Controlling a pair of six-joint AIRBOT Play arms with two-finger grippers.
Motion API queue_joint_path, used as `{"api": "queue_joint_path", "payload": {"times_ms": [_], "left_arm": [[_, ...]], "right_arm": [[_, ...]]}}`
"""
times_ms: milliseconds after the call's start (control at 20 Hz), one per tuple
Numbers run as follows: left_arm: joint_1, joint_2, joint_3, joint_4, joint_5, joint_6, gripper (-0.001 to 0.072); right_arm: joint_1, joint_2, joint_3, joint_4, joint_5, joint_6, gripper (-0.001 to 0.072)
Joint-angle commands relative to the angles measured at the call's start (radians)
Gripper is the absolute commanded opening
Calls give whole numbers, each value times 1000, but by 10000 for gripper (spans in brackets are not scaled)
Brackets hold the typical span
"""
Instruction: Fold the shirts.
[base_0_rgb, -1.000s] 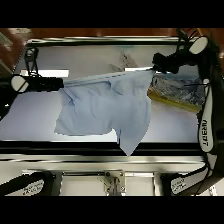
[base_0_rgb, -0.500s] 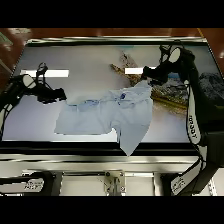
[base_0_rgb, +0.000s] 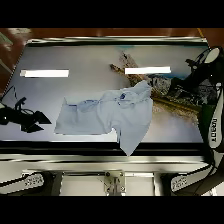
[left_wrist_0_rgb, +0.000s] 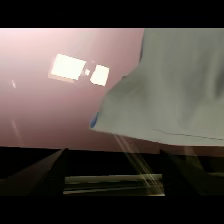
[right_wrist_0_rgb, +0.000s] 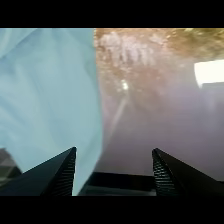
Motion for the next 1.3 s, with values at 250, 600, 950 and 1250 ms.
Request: {"api": "queue_joint_path", "payload": {"times_ms": [250, 600, 950, 1250], "left_arm": [[-14, -10, -199, -165, 219, 82, 697], [-84, -63, -201, -241, 289, 78, 685], [-123, -112, -198, -286, 265, 98, 43], [-76, -27, -198, -286, 237, 210, 43]], "right_arm": [[48, 18, -74, 224, -81, -50, 579], [93, 18, -74, 212, -109, -40, 579], [93, 18, -75, 0, 51, -18, 579], [67, 126, -438, 22, -52, -69, 579]]}}
